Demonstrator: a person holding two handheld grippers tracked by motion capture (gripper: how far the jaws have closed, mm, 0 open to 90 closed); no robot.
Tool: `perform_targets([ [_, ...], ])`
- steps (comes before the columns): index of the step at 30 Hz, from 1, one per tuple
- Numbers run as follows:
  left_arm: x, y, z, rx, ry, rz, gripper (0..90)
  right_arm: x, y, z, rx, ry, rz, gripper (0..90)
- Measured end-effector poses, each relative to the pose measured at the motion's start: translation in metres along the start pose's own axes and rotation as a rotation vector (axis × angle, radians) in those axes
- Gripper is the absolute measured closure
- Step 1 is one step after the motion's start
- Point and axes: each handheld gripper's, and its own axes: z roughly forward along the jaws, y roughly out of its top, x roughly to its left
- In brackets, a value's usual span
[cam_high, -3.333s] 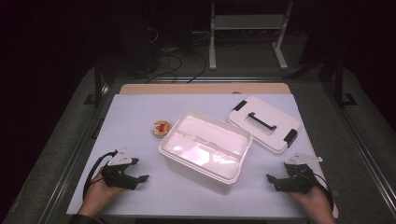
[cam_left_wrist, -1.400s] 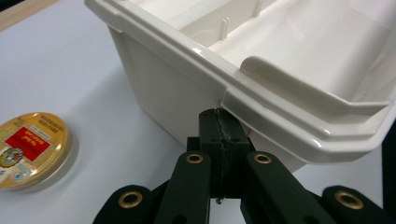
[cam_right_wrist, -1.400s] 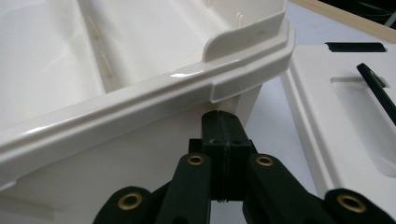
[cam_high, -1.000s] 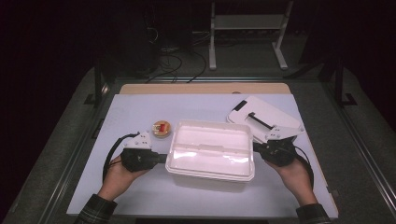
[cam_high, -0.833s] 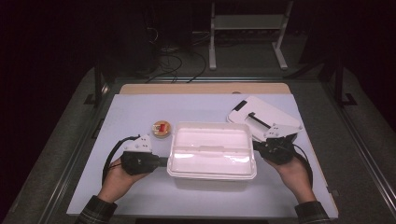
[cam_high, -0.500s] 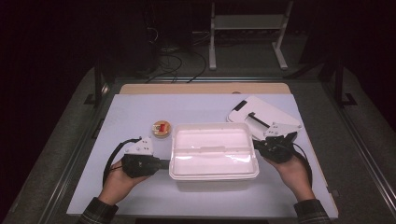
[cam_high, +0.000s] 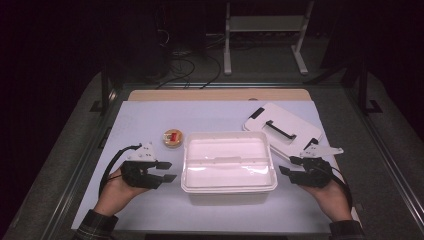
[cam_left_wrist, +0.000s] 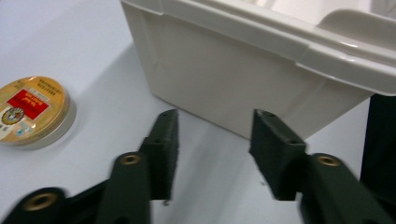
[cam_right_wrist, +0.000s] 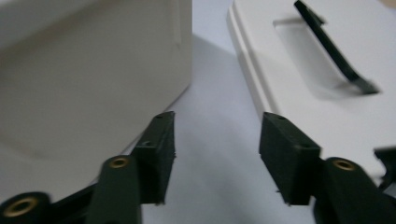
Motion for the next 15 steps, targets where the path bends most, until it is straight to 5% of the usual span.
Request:
perform_targets([
  [10, 0.010, 0.003, -0.006, 0.054, 0.014, -0.011, 20.7, 0.002, -0.036, 0.012, 0.099, -0.008, 0.003, 13.8],
  [15, 0.011, 0.007, -0.011, 0.051, 0.006, -0.002, 17.3, 0.003, -0.045, 0.017, 0.103, -0.017, -0.013, 12.2],
])
